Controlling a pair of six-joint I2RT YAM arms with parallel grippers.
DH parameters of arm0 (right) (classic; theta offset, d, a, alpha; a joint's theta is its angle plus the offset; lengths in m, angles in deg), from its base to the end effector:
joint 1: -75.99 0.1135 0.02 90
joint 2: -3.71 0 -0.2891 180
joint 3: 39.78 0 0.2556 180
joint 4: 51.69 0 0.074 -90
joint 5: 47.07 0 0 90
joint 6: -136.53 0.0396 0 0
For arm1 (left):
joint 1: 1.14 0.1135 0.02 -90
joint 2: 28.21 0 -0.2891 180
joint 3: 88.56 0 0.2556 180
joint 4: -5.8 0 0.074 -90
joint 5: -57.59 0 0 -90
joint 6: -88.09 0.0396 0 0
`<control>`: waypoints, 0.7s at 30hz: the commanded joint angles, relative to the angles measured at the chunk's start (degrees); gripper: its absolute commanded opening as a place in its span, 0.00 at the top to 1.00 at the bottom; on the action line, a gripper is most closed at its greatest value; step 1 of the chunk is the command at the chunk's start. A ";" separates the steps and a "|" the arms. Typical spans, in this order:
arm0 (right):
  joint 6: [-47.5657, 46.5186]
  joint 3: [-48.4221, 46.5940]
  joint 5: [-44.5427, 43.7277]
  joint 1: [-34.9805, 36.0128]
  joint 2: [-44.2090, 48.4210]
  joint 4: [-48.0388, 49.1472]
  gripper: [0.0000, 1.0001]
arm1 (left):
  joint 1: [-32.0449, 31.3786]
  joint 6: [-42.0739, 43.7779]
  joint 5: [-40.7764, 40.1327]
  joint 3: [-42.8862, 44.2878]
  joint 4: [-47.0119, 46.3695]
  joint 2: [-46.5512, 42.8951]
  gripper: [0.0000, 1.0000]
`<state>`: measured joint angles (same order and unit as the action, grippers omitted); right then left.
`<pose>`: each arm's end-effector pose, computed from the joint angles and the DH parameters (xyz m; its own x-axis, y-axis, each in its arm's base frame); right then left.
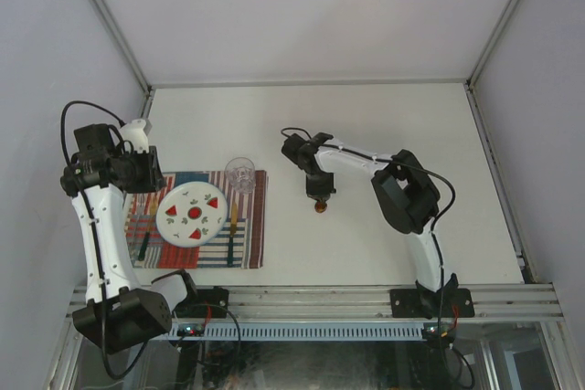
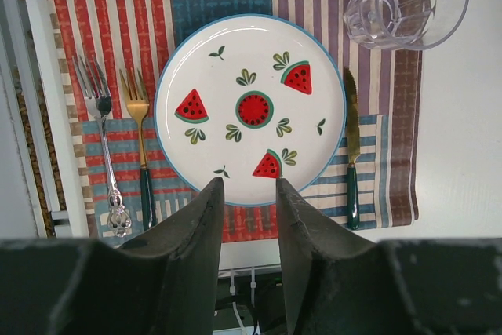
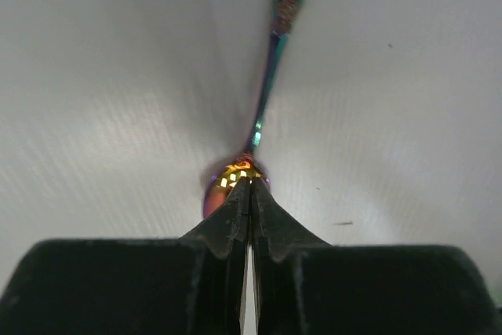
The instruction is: Set the dinner table for one person
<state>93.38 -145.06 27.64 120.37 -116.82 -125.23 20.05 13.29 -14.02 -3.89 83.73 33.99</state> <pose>0.3045 0.2834 0.1831 -0.9780 0.0276 -0.2068 0.0626 0.9843 -0.1649 0.1767 0.0551 0.3750 -0.7874 -0.0384 -0.6153 0.0313 0.9943 -0.1021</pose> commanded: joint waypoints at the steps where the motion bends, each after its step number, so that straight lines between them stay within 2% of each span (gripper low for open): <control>1: -1.30 -6.14 2.37 0.35 -3.19 2.22 1.00 | 0.50 0.53 -0.27 -0.07 -1.62 -0.37 0.63; 6: -2.61 -15.15 4.72 0.36 -9.55 0.85 1.00 | 0.85 0.89 -1.17 -0.42 -1.35 -0.81 0.63; 10: -4.06 -21.29 3.25 0.21 -11.46 -2.25 1.00 | 1.03 0.63 -1.17 -0.62 -0.83 -0.83 0.63; 15: -4.74 -19.22 2.25 -1.69 -8.95 -1.95 1.00 | 1.03 -0.17 -0.53 -1.28 -1.63 -0.14 0.63; 21: -3.60 -8.52 -0.55 -3.46 -1.90 -1.39 1.00 | 0.97 -0.66 0.24 -0.71 -1.59 0.15 0.63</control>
<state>89.53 -159.20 30.09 118.51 -126.11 -125.65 20.53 13.16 -14.78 -4.00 83.73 34.42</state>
